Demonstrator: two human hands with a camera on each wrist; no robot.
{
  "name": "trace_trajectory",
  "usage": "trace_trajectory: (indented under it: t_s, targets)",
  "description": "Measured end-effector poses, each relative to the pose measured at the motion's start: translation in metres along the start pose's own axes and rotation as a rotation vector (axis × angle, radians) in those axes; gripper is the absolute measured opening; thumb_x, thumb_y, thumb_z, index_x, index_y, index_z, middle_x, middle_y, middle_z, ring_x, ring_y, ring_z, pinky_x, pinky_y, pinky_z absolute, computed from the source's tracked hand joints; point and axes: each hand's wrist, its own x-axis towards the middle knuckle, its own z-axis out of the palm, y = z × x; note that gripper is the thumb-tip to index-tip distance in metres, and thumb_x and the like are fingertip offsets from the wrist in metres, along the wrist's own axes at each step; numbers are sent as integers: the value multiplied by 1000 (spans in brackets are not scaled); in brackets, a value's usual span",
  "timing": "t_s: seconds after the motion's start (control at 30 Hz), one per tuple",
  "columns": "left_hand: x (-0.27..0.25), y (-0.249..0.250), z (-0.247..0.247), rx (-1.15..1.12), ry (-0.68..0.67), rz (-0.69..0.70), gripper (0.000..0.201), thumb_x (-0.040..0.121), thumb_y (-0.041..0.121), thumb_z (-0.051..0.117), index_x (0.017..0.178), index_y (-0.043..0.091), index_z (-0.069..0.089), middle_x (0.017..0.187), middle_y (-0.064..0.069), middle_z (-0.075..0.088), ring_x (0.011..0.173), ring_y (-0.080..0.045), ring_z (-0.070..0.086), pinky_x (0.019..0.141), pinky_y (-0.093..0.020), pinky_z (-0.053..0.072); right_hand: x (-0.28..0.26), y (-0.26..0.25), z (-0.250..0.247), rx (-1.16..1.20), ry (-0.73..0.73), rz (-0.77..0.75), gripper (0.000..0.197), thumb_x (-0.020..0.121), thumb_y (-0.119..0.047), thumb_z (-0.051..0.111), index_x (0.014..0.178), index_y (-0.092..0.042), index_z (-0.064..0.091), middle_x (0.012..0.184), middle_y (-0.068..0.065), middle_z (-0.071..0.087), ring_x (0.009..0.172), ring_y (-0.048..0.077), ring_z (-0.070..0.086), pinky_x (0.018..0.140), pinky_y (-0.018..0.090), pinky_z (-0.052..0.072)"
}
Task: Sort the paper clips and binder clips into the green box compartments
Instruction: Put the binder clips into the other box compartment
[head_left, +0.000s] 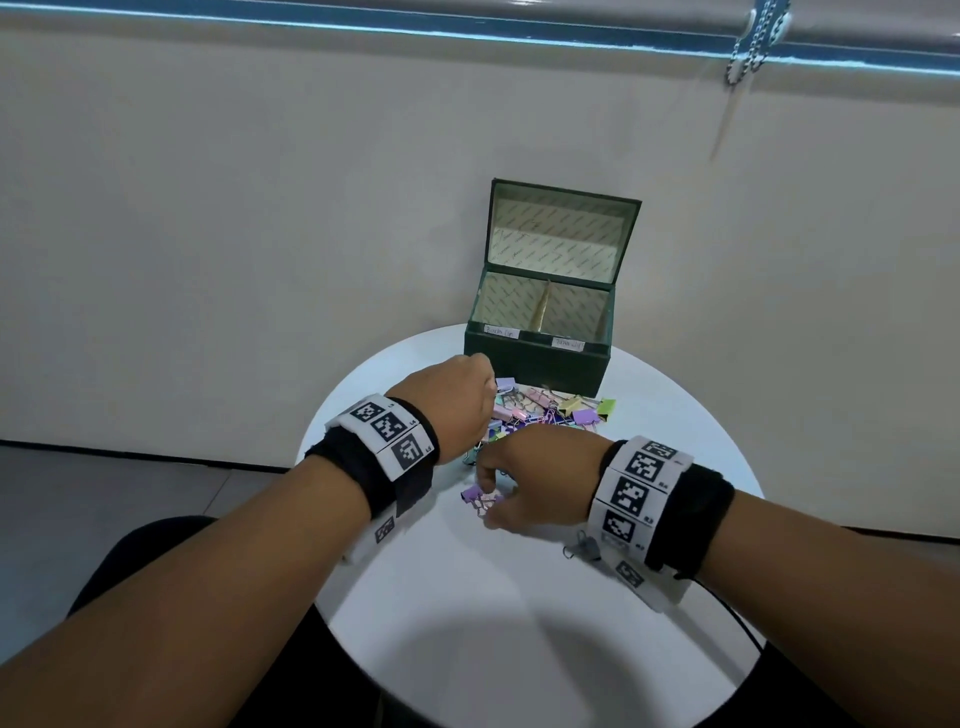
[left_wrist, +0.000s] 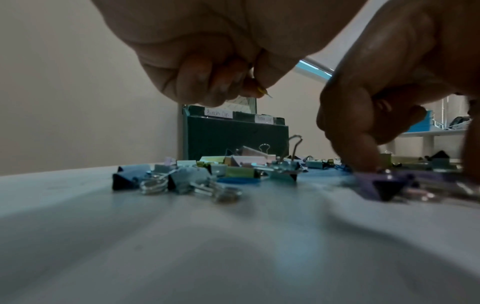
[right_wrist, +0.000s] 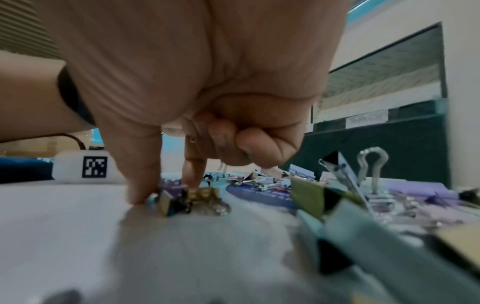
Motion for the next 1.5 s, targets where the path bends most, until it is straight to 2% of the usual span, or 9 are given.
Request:
trace_trajectory:
  t_s: [0.23, 0.5, 0.63, 0.87, 1.03, 1.17, 1.27, 1.4, 1.5]
  targets:
    - [-3, 3, -4, 126, -8, 55, 20, 105, 22, 38, 105, 9, 53, 100, -7, 55, 80, -18, 48, 69, -30, 38, -2, 15, -8, -22, -51, 13, 16, 79, -26, 63, 94, -30, 63, 77, -14, 55, 77, 13, 54, 66, 26, 44]
    - [3, -3, 3, 28, 3, -33, 17, 101, 26, 40, 99, 13, 50, 92, -5, 57, 78, -25, 57, 68, -35, 45, 6, -8, -13, -82, -96, 67, 12, 85, -34, 65, 87, -23, 67, 81, -6, 66, 80, 18, 60, 67, 30, 50]
    - [3, -2, 3, 21, 7, -44, 14, 101, 25, 42, 100, 13, 50, 94, -5, 57, 81, -25, 57, 68, -33, 41, 21, -18, -13, -223, -231, 129, 27, 62, -7, 74, 88, -14, 76, 87, 1, 74, 79, 23, 70, 52, 19, 44]
    - [1, -2, 4, 16, 11, -34, 22, 104, 30, 32, 97, 17, 48, 89, -2, 53, 75, -20, 55, 73, -37, 50, 21, 11, -10, -135, -227, 160, 25, 65, -29, 72, 85, -14, 74, 70, 1, 64, 60, 18, 53, 54, 25, 44]
    - [4, -3, 6, -13, 12, -23, 24, 105, 32, 29, 90, 19, 44, 87, 0, 50, 70, -15, 50, 69, -32, 44, 13, 57, -57, 85, -21, 166, 12, 80, -24, 68, 74, -17, 60, 72, -3, 59, 66, 14, 53, 67, 29, 55]
    - [6, -4, 7, -8, 2, -21, 26, 105, 33, 27, 92, 21, 46, 89, 2, 51, 73, -13, 52, 71, -32, 45, 22, 102, -89, 213, 369, 260, 17, 89, -20, 60, 74, -19, 52, 72, -2, 56, 66, 15, 50, 59, 21, 41]
    - [6, -4, 8, 7, 10, -27, 25, 105, 34, 27, 90, 24, 44, 87, 4, 49, 72, -11, 50, 70, -31, 44, 32, 122, -93, 268, 512, 354, 4, 92, -20, 59, 96, -18, 61, 86, -3, 61, 76, 13, 56, 64, 20, 42]
    - [7, -6, 11, 24, 18, -23, 24, 104, 35, 27, 87, 26, 42, 86, 5, 49, 72, -12, 50, 72, -34, 46, 37, 130, -82, 361, 454, 350, 49, 93, -11, 62, 139, -22, 53, 131, -5, 63, 114, 12, 61, 100, 29, 49]
    - [8, -7, 11, 34, 9, -8, 24, 104, 35, 26, 88, 25, 42, 86, 4, 49, 72, -13, 50, 70, -32, 44, 29, 135, -71, 426, 572, 343, 51, 93, -6, 58, 139, -28, 54, 135, -10, 60, 120, 9, 58, 100, 27, 47]
